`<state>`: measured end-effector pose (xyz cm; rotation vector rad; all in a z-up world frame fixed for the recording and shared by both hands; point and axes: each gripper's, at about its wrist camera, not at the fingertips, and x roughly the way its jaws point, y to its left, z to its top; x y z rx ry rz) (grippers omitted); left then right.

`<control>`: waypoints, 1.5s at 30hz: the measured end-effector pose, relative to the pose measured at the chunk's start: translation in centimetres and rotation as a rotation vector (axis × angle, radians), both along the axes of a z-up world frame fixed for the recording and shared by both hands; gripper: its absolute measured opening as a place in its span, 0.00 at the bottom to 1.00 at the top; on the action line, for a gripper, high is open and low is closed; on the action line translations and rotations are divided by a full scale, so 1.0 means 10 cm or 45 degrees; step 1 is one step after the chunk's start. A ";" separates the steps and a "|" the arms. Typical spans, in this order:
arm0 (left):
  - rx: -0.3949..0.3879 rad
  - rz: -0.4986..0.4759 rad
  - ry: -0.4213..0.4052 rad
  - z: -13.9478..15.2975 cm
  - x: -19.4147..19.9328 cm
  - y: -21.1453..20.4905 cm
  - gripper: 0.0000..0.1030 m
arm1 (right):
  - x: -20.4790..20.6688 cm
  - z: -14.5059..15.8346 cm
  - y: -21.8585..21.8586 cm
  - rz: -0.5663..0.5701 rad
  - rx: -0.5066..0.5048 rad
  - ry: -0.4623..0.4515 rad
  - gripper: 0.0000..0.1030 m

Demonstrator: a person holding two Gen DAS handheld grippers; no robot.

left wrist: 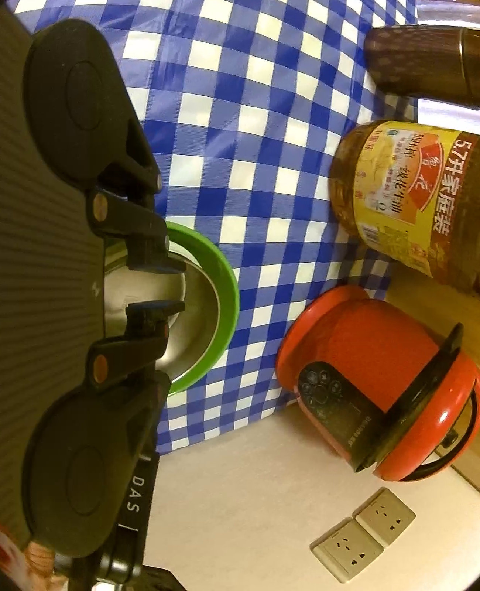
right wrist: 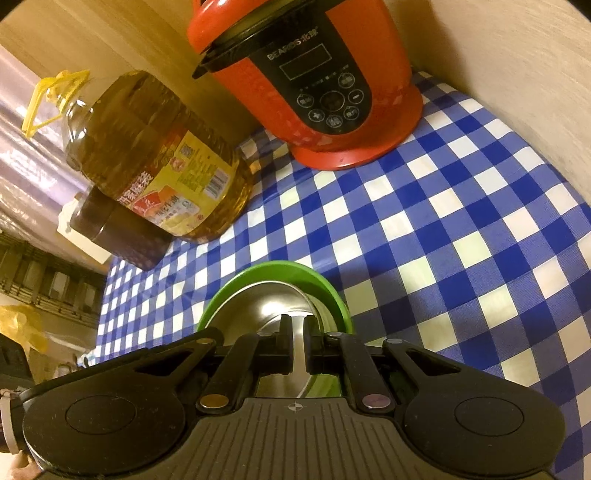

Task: Organize plates and bowls
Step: 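Close both grippers on the green bowl rim, gripping the nested stack, then lift the green bowl stack with both grippers and tilt it up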

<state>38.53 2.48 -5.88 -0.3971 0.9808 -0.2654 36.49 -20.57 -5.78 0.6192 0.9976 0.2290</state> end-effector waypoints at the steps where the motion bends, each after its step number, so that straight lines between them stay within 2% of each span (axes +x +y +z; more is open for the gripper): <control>1: 0.008 -0.007 -0.004 -0.01 -0.01 -0.01 0.12 | 0.00 0.00 0.00 0.001 0.002 0.001 0.08; 6: -0.008 0.003 0.010 -0.02 -0.01 0.02 0.12 | -0.02 0.00 0.00 -0.005 0.011 0.001 0.08; 11: -0.029 0.007 -0.075 0.17 -0.12 0.07 0.13 | -0.08 0.08 -0.06 -0.015 0.002 -0.029 0.08; 14: -0.038 0.045 -0.086 0.22 -0.15 0.16 0.13 | -0.14 0.13 -0.10 -0.010 -0.028 -0.049 0.08; 16: -0.018 0.063 -0.072 0.22 -0.16 0.21 0.20 | -0.16 0.15 -0.12 -0.008 -0.048 -0.049 0.09; 17: 0.004 0.069 -0.063 0.21 -0.16 0.22 0.29 | -0.17 0.15 -0.14 -0.009 -0.059 -0.044 0.11; 18: 0.026 0.080 -0.053 0.20 -0.16 0.24 0.35 | -0.18 0.14 -0.16 -0.010 -0.065 -0.041 0.16; 19: 0.041 0.087 -0.044 0.19 -0.16 0.26 0.37 | -0.19 0.14 -0.18 -0.012 -0.072 -0.039 0.22; 21: 0.042 0.091 -0.023 0.14 -0.16 0.29 0.40 | -0.21 0.13 -0.22 -0.022 -0.079 -0.038 0.53; 22: 0.034 0.096 -0.013 0.11 -0.16 0.31 0.40 | -0.22 0.12 -0.24 -0.025 -0.074 -0.040 0.55; 25: -0.021 0.115 0.039 -0.03 -0.13 0.36 0.40 | -0.23 0.03 -0.27 -0.010 -0.045 -0.015 0.55; 31: -0.182 0.167 0.115 -0.28 -0.13 0.43 0.41 | -0.24 -0.21 -0.33 -0.015 0.095 0.052 0.55; 37: -0.224 0.139 0.122 -0.30 -0.21 0.39 0.42 | -0.27 -0.33 -0.32 0.001 0.200 0.077 0.55; 41: -0.255 0.113 0.121 -0.31 -0.29 0.35 0.42 | -0.31 -0.35 -0.28 0.040 0.216 0.066 0.55; 45: -0.231 0.088 0.105 -0.28 -0.33 0.31 0.42 | -0.34 -0.36 -0.27 0.071 0.226 0.034 0.55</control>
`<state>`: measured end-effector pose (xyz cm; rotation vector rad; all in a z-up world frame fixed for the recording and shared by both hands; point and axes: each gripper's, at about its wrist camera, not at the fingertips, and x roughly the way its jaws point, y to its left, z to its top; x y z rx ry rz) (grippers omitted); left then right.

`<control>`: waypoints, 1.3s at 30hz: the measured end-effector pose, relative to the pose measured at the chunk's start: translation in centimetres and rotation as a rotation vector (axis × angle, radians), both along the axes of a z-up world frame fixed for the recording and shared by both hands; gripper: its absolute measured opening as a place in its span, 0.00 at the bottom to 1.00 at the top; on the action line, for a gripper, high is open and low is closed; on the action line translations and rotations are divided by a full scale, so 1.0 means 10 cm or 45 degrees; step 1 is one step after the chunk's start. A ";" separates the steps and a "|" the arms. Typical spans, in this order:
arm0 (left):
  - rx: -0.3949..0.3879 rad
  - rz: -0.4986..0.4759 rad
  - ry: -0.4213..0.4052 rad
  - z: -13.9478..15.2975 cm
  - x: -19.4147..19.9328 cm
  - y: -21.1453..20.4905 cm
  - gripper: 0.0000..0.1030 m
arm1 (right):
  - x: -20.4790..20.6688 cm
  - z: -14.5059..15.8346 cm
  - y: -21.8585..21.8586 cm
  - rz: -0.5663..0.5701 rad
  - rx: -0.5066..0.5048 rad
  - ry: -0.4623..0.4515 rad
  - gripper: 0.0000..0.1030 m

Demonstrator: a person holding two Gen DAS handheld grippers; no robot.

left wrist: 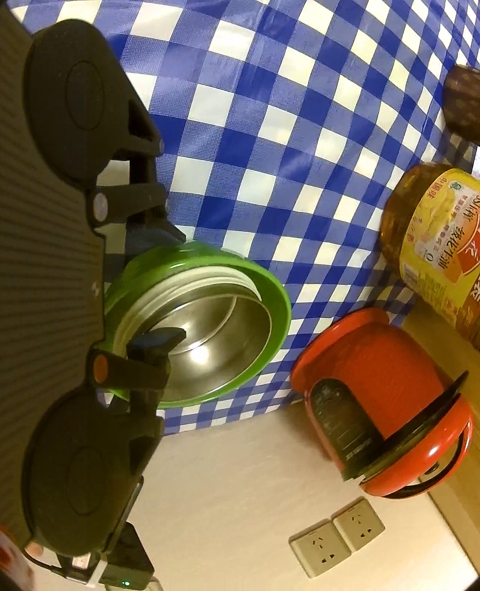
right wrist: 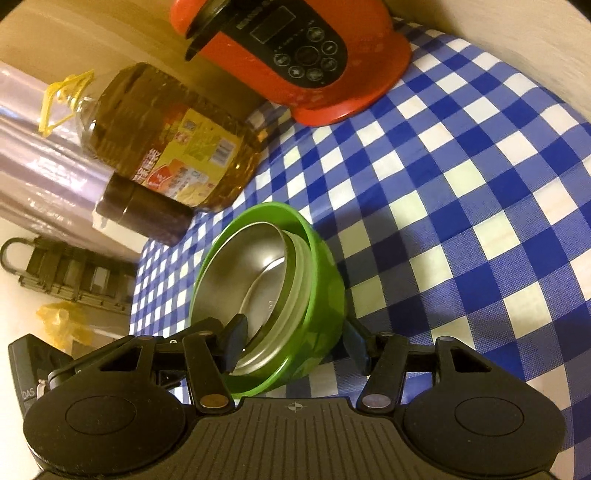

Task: Organize plates and bowls
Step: 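Lift the green bowl stack with both grippers and tilt it up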

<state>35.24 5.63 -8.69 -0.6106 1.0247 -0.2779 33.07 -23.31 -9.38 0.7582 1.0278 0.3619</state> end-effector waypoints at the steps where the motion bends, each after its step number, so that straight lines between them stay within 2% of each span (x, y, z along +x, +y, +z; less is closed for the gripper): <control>1: -0.003 0.000 0.000 0.00 -0.01 0.00 0.42 | -0.01 0.00 -0.01 0.004 0.011 0.001 0.55; 6: 0.034 -0.027 -0.050 0.00 -0.06 -0.03 0.43 | -0.05 -0.01 -0.03 0.033 0.030 -0.038 0.55; 12: 0.075 -0.055 -0.087 -0.02 -0.06 -0.06 0.43 | -0.10 0.02 0.08 0.092 -0.048 -0.146 0.52; 18: 0.105 -0.067 -0.106 -0.02 -0.07 -0.08 0.43 | -0.11 -0.01 0.06 0.102 -0.060 -0.169 0.51; 25: 0.129 -0.071 -0.109 -0.02 -0.07 -0.10 0.42 | -0.11 -0.04 0.04 0.099 -0.050 -0.180 0.51; 29: 0.119 -0.028 -0.106 0.00 -0.02 -0.07 0.39 | -0.09 -0.04 0.04 0.092 -0.047 -0.167 0.51; 39: 0.119 0.043 -0.074 -0.06 0.21 -0.08 0.39 | 0.12 -0.05 0.02 -0.050 -0.059 -0.079 0.51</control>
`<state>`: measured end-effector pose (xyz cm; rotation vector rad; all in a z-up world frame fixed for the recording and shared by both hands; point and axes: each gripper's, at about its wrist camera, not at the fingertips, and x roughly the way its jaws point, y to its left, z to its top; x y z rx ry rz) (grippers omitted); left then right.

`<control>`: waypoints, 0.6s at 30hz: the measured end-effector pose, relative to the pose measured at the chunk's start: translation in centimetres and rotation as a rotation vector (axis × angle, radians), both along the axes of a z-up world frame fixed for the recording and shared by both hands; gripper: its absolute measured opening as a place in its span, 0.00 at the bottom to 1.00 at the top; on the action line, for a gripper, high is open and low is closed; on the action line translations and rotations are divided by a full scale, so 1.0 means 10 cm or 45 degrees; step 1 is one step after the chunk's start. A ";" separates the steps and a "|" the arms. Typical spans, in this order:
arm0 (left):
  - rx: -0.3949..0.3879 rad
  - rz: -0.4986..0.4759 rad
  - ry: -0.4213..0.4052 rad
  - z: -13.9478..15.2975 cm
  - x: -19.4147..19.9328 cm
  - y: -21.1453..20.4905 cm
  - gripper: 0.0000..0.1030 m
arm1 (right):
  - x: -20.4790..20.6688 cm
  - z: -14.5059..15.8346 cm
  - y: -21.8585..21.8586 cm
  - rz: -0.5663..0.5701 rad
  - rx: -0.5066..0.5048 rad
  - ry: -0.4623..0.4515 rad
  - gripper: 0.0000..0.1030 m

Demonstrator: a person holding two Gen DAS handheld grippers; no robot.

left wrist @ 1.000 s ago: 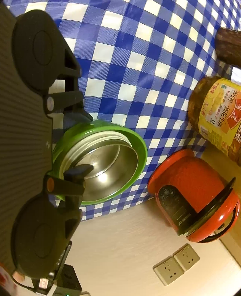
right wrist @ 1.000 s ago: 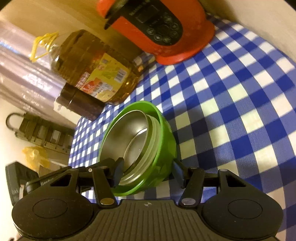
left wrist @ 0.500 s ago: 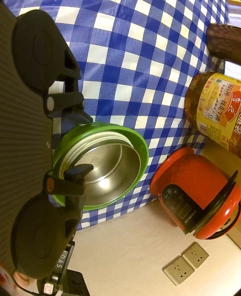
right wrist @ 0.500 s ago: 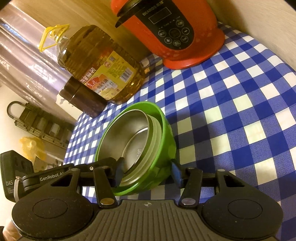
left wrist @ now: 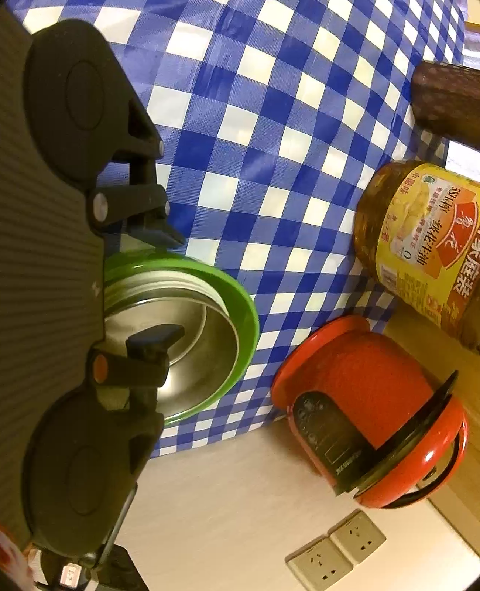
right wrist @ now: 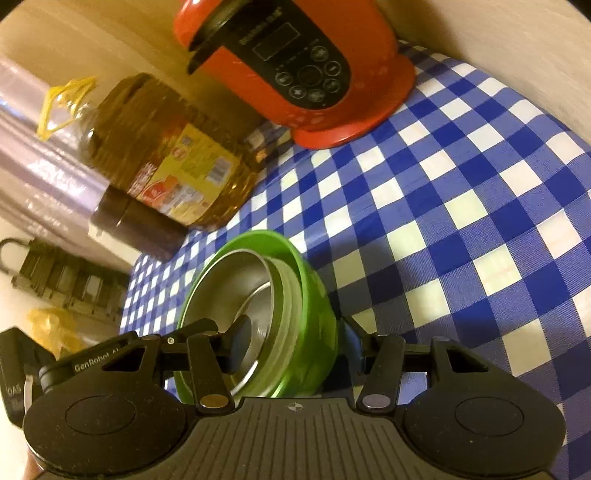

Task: Organize plates and bowls
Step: 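Lift the green bowl stack with both grippers and tilt it up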

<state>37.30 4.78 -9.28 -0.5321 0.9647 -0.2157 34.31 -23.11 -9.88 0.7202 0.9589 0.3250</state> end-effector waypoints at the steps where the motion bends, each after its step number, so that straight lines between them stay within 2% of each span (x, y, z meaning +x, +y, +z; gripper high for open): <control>1: 0.003 0.004 0.004 -0.01 0.01 -0.01 0.39 | 0.03 0.00 0.02 -0.002 -0.013 0.004 0.51; 4: 0.005 0.025 0.023 -0.06 0.04 -0.02 0.36 | 0.09 -0.02 0.09 -0.009 -0.071 0.014 0.51; 8: 0.010 0.048 0.039 -0.13 0.04 -0.03 0.28 | 0.14 -0.05 0.14 -0.031 -0.100 0.025 0.51; 13: -0.006 0.055 0.018 -0.15 0.00 0.00 0.28 | 0.14 -0.08 0.17 -0.031 -0.115 0.021 0.50; 15: -0.003 0.057 0.014 -0.14 -0.01 0.00 0.28 | 0.14 -0.10 0.17 -0.032 -0.113 0.028 0.43; 18: 0.000 0.059 0.013 -0.14 -0.01 0.00 0.28 | 0.13 -0.12 0.17 -0.036 -0.105 0.028 0.42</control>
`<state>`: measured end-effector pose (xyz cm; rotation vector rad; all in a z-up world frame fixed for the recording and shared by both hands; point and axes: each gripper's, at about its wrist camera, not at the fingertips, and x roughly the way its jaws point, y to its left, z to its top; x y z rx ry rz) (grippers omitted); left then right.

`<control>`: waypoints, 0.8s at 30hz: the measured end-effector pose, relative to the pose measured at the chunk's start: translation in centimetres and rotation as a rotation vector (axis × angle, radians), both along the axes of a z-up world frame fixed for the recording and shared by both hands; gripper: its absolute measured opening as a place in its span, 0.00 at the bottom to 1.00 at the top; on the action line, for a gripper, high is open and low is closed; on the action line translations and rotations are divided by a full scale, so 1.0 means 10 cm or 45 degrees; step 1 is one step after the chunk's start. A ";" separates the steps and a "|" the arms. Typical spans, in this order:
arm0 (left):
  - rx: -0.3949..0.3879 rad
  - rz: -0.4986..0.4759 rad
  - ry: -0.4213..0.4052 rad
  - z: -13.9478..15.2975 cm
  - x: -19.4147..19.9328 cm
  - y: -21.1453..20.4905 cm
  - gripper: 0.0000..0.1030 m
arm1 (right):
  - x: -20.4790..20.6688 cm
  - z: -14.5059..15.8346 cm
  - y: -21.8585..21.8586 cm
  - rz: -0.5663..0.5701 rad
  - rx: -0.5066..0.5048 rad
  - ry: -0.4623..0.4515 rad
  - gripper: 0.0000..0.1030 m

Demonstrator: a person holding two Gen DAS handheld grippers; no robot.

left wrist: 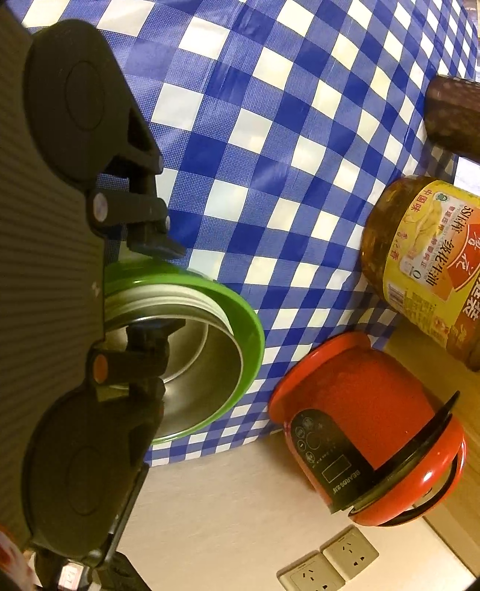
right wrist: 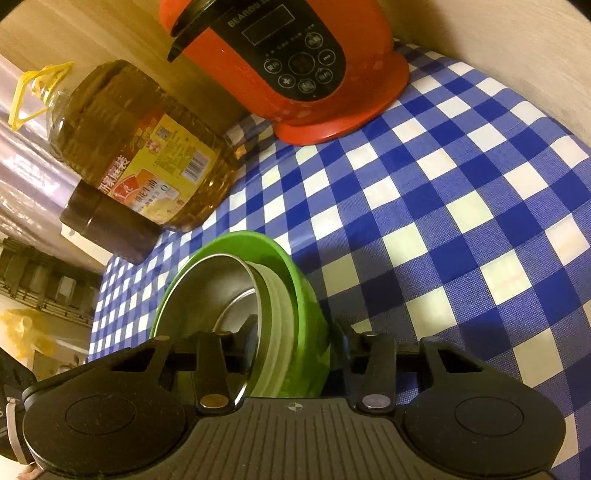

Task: Organize plates and bowls
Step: 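Lift the green bowl stack with both grippers and tilt it up, then carry the green bowl stack with both grippers toward the pink plates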

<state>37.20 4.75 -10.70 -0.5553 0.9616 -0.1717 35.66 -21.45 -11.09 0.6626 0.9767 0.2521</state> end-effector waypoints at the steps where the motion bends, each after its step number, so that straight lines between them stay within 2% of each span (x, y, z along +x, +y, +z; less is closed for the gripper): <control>1: 0.001 0.002 0.001 0.00 0.00 0.00 0.28 | -0.01 -0.01 0.00 -0.005 0.002 -0.002 0.41; 14: 0.054 0.009 -0.028 0.12 -0.09 -0.01 0.27 | -0.05 0.04 0.04 -0.030 -0.026 0.014 0.31; 24: 0.054 0.062 -0.013 0.30 -0.26 0.15 0.27 | -0.12 0.20 0.21 -0.011 -0.023 0.023 0.30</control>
